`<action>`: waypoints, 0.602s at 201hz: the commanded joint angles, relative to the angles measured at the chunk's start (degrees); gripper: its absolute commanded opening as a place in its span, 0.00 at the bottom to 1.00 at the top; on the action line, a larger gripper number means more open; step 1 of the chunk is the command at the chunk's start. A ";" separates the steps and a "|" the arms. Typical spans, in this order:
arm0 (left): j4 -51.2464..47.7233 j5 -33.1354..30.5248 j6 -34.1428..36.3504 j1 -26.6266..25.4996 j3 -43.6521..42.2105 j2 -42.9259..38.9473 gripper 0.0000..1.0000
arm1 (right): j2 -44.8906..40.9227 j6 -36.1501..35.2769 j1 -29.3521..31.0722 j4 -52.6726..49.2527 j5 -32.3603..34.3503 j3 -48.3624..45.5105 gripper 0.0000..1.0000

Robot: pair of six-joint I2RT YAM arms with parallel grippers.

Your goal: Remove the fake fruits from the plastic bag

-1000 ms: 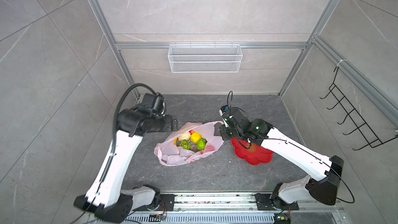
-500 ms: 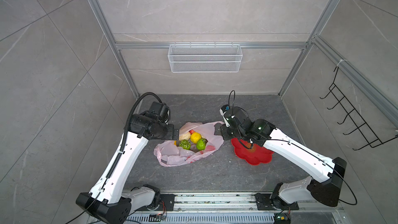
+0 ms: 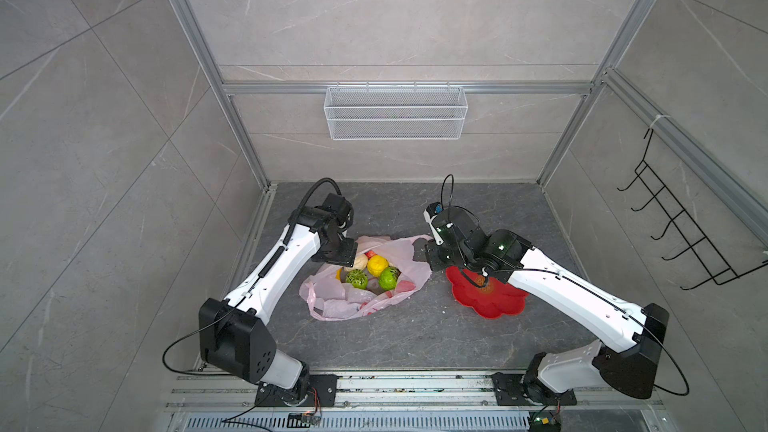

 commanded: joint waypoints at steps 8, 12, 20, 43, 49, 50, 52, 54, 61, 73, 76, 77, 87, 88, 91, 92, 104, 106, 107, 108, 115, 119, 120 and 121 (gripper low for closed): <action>1.95 -0.94 2.27 -1.05 1.88 3.86 0.45 | -1.75 0.87 0.00 1.05 0.40 0.18 0.18; 1.97 -1.58 2.39 -1.08 2.09 4.34 0.42 | -1.75 0.95 0.00 1.23 0.49 0.28 0.18; 2.07 -2.70 2.72 -1.08 2.77 4.98 0.34 | -1.75 1.04 0.00 1.50 0.62 0.57 0.18; 2.63 -4.91 3.17 -1.09 5.34 5.33 0.11 | -1.49 1.00 0.00 1.96 0.86 1.65 0.18; 2.82 -5.24 3.26 -1.08 5.98 5.28 0.08 | -1.41 1.04 0.00 1.95 0.97 1.79 0.18; 2.85 -5.37 3.30 -1.08 6.06 5.23 0.07 | -1.41 1.04 0.00 1.95 0.97 1.82 0.18; 2.90 -5.58 3.29 -1.08 6.28 5.26 0.06 | -1.34 1.04 0.00 1.97 0.97 1.91 0.18; 3.02 -5.76 3.35 -1.10 6.49 5.20 0.05 | -1.32 1.04 0.00 1.95 0.97 2.00 0.18; 3.25 -6.25 3.50 -1.09 7.18 4.94 0.03 | -1.31 1.04 0.00 1.95 1.13 2.23 0.18; 3.56 -7.54 3.65 -1.09 8.30 4.29 0.00 | -1.23 0.96 0.00 1.88 1.46 2.29 0.18; 3.60 -7.83 3.69 -1.08 8.65 4.08 0.00 | -1.27 0.96 0.00 1.86 1.56 2.29 0.18; 3.68 -7.90 3.74 -1.08 8.72 3.97 0.00 | -1.29 0.96 0.00 1.91 1.62 2.29 0.18; 4.23 -8.63 3.98 -1.08 9.58 2.80 0.00 | -1.39 1.02 0.00 1.72 2.01 2.18 0.18; 4.30 -8.74 3.97 -1.08 9.71 2.72 0.00 | -1.40 1.03 0.00 1.70 2.02 2.10 0.18; 4.45 -8.89 4.07 -1.09 9.93 2.29 0.00 | -1.47 1.03 0.00 1.75 2.03 1.99 0.18; 4.50 -9.00 4.15 -1.09 10.02 2.19 0.00 | -1.48 1.04 0.00 1.81 2.03 1.96 0.18; 5.12 -9.71 4.28 -1.08 10.84 0.46 0.00 | -1.87 1.13 0.00 1.92 2.16 1.47 0.17; 5.33 -9.85 4.35 -1.08 10.95 0.09 0.00 | -1.96 1.13 0.00 1.92 2.19 1.34 0.17; 5.38 -9.92 4.33 -1.08 11.01 -0.09 0.00 | -1.99 1.18 0.00 1.89 2.20 1.29 0.17; 5.40 -9.95 4.36 -1.08 11.08 -0.23 0.00 | -2.00 1.20 0.00 1.92 2.20 1.26 0.17; 5.83 -9.91 4.36 -1.08 11.24 -1.43 0.00 | -2.34 1.37 0.00 1.89 2.38 0.82 0.17; 6.13 -9.78 4.38 -1.08 11.25 -2.15 0.00 | -2.59 1.39 0.00 1.95 2.51 0.55 0.17; 6.22 -9.71 4.39 -1.08 11.25 -2.31 0.00 | -2.66 1.44 0.00 1.99 2.53 0.41 0.17; 6.31 -9.67 4.39 -1.08 11.25 -2.57 0.00 | -2.78 1.46 0.00 1.99 2.54 0.29 0.17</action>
